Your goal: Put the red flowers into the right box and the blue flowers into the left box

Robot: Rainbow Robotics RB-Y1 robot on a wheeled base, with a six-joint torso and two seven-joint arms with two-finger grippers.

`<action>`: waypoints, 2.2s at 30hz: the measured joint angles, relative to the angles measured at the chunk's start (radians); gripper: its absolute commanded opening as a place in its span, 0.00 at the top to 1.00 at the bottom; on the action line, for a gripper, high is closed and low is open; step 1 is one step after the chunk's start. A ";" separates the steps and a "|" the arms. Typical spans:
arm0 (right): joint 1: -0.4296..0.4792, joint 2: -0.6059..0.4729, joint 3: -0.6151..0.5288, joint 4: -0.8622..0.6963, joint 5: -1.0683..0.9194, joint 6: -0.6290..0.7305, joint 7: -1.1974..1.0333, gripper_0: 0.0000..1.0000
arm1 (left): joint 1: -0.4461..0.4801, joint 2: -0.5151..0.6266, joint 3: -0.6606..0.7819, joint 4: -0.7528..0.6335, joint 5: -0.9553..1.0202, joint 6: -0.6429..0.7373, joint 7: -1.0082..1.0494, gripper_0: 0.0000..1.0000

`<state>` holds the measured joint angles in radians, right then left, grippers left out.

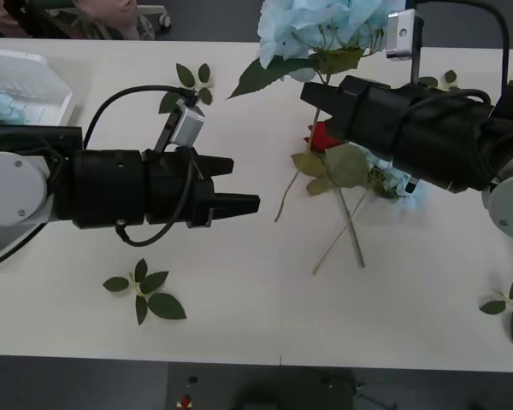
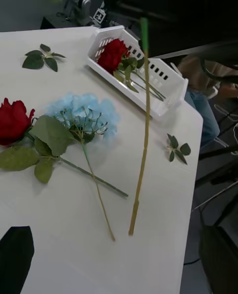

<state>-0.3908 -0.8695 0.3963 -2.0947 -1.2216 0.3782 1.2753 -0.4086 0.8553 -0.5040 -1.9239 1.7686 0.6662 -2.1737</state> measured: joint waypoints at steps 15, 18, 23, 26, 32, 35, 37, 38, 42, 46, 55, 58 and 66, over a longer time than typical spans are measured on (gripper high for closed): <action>0.000 0.057 -0.039 0.001 -0.054 0.000 0.000 1.00 | -0.093 -0.275 -0.025 0.185 -0.105 0.000 0.000 1.00; 0.000 0.057 -0.039 0.001 -0.054 0.000 0.000 1.00 | -0.099 -0.274 -0.031 0.185 -0.104 0.000 0.000 1.00; 0.000 0.057 -0.039 0.002 -0.054 -0.001 0.000 1.00 | -0.099 -0.274 -0.031 0.185 -0.102 0.000 0.000 1.00; 0.000 0.057 -0.039 0.003 -0.054 -0.002 0.000 1.00 | -0.099 -0.274 -0.031 0.185 -0.102 0.000 0.000 1.00; 0.000 0.057 -0.039 0.004 -0.054 -0.004 0.000 0.03 | -0.099 -0.274 -0.031 0.185 -0.102 0.000 0.000 1.00; 0.000 0.057 -0.039 0.005 -0.054 -0.004 0.000 0.00 | -0.099 -0.273 -0.031 0.185 -0.102 0.000 0.000 1.00; 0.000 0.056 -0.039 0.005 -0.054 -0.004 0.000 0.00 | -0.099 -0.270 -0.031 0.185 -0.091 -0.002 0.000 1.00; 0.000 0.055 -0.039 0.005 -0.054 -0.004 0.000 0.00 | -0.099 -0.266 -0.031 0.185 -0.083 -0.006 0.000 1.00; 0.000 0.042 -0.039 0.005 -0.054 -0.003 0.000 0.00 | -0.099 -0.223 -0.031 0.185 -0.046 -0.037 0.000 1.00; 0.000 0.030 -0.039 0.005 -0.054 0.013 0.000 0.00 | -0.101 -0.088 -0.030 0.181 0.086 -0.070 0.000 1.00; 0.000 -0.029 -0.039 0.011 -0.254 0.101 0.000 0.00 | -0.102 0.521 0.009 0.195 0.245 0.022 0.000 1.00; 0.001 -0.127 -0.037 0.029 -0.427 0.163 -0.007 0.00 | -0.102 0.621 0.053 0.321 0.153 0.072 0.000 1.00; 0.079 -0.303 -0.037 0.051 -0.408 0.341 -0.433 0.00 | -0.103 0.572 0.079 0.655 -0.045 0.095 -0.097 1.00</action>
<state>-0.3122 -1.1726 0.3590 -2.0437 -1.6294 0.7193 0.8428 -0.5113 1.4273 -0.4251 -1.2686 1.7240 0.7616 -2.2707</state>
